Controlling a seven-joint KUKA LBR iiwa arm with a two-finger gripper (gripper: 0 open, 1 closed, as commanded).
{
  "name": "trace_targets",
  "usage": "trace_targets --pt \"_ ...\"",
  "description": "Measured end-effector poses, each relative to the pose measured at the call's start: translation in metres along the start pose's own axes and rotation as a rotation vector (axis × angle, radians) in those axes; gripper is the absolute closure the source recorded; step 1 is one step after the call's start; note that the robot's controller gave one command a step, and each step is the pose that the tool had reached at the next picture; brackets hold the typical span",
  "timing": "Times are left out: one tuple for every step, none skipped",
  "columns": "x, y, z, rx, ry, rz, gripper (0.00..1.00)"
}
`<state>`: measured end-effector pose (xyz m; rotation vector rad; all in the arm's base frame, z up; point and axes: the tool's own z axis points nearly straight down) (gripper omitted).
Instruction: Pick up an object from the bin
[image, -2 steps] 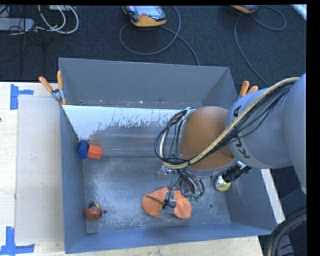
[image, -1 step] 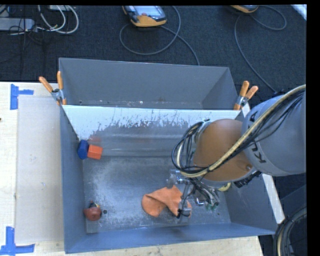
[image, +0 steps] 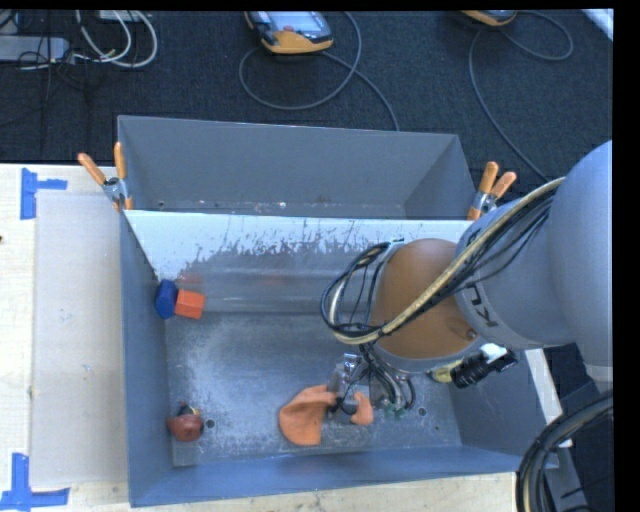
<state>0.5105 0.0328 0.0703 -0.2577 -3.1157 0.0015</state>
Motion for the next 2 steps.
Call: trace_targets --pt "0.000 0.000 0.000 0.000 0.000 0.001 1.00" --pt "0.003 -0.012 -0.196 0.001 0.004 0.007 1.00"
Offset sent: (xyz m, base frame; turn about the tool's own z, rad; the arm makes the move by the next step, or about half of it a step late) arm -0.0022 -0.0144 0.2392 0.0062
